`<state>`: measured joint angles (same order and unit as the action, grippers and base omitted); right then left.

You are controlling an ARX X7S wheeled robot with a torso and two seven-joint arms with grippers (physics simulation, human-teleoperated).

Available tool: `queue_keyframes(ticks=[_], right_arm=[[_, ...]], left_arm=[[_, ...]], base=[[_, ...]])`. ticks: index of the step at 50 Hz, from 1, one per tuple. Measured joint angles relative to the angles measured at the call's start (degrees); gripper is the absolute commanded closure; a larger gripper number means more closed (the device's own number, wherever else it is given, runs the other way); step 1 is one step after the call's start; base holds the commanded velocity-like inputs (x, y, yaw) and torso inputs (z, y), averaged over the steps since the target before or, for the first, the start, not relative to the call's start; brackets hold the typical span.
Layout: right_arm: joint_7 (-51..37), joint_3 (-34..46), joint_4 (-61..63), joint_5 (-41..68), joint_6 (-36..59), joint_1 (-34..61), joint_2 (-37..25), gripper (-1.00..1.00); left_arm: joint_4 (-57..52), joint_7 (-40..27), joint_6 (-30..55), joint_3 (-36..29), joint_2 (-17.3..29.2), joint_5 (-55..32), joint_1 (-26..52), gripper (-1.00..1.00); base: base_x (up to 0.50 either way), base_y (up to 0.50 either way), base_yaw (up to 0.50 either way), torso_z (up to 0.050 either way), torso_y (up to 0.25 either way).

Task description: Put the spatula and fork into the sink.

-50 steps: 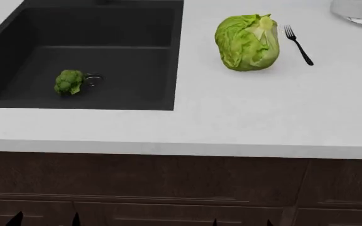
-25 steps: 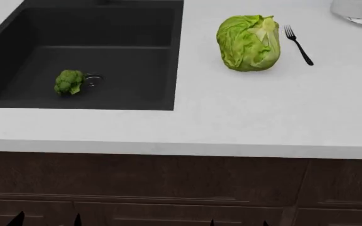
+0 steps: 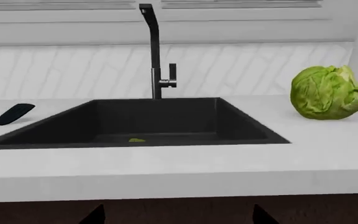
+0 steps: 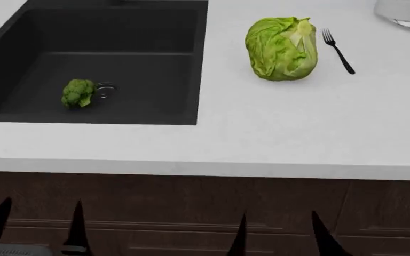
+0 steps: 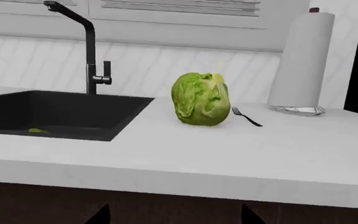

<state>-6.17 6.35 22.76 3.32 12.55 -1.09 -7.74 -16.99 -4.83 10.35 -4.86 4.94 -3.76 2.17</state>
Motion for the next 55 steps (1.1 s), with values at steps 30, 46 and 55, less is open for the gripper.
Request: queue_keyframes(ticks=[30, 46, 55], right_arm=[[-6.1, -12.8, 26.9, 22.1, 64.3, 42.2, -11.2, -1.0], [-28.8, -14.9, 12.9, 52.7, 73.1, 62.7, -18.2, -1.0], [-31.3, -13.7, 9.1, 58.0, 72.6, 66.5, -20.2, -1.0]], left_arm=[[-3.9, -0.7, 56.5, 4.7, 0.8, -11.9, 44.1, -1.0], [12.2, -0.1, 59.5, 4.9, 0.8, -13.0, 62.9, -1.0], [16.6, -0.4, 58.9, 4.9, 1.2, -13.0, 66.6, -1.0]], base=[[0.0, 0.0, 0.0, 0.0, 0.0], [0.0, 0.0, 0.0, 0.0, 0.0], [0.18, -0.43, 0.0, 0.0, 0.0]])
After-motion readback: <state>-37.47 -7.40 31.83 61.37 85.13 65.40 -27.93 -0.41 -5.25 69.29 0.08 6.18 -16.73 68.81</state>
